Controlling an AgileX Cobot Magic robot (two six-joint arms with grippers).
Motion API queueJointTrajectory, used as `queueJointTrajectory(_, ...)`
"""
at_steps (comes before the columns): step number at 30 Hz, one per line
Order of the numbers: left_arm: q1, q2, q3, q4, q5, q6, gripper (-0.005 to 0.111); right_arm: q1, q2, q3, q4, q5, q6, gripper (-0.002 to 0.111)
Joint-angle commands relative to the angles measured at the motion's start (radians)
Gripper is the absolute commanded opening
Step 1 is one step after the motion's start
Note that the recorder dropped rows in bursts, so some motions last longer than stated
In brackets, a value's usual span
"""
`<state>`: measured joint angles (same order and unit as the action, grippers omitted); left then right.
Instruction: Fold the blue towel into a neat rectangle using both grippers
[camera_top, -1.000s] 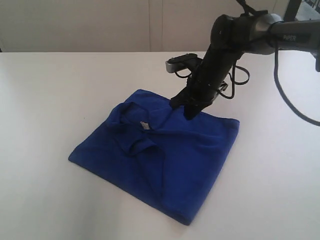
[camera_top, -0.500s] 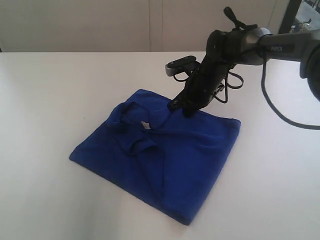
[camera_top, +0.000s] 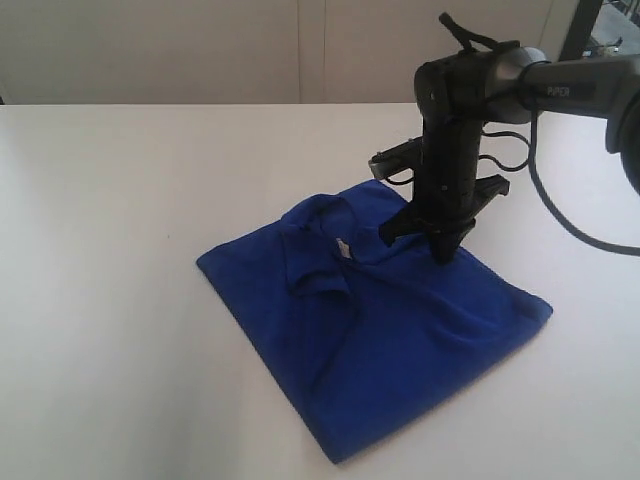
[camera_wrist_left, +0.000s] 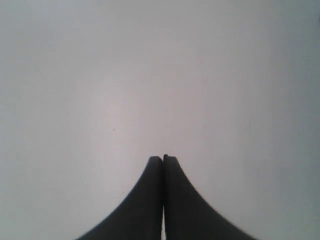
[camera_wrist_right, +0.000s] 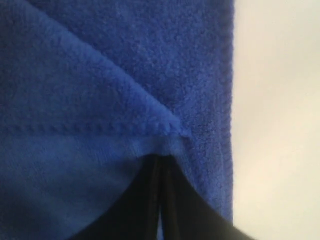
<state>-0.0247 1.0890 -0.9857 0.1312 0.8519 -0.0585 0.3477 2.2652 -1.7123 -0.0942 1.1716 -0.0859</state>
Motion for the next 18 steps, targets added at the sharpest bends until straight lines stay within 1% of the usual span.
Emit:
queueJointTrajectory(1, 0.001, -0.008, -0.005, -0.002, 0.008, -0.006, 0.0, -0.009, 0.021, 0.016, -0.011, 0.049, 0.008, 0.0)
queueJointTrajectory(5, 0.001, -0.008, -0.005, -0.002, 0.008, -0.006, 0.0, -0.009, 0.018, 0.016, -0.011, 0.049, 0.002, 0.0)
queueJointTrajectory(11, 0.001, -0.008, -0.005, -0.002, 0.008, -0.006, 0.0, -0.009, -0.054, 0.016, -0.009, 0.04, 0.002, 0.0)
queueJointTrajectory(14, 0.001, -0.008, -0.005, -0.002, 0.008, -0.006, 0.0, -0.009, -0.095, 0.016, 0.015, -0.031, -0.022, 0.0)
queueJointTrajectory(18, 0.001, -0.008, -0.005, -0.002, 0.008, -0.006, 0.0, -0.009, -0.114, 0.016, 0.121, -0.127, -0.146, 0.0)
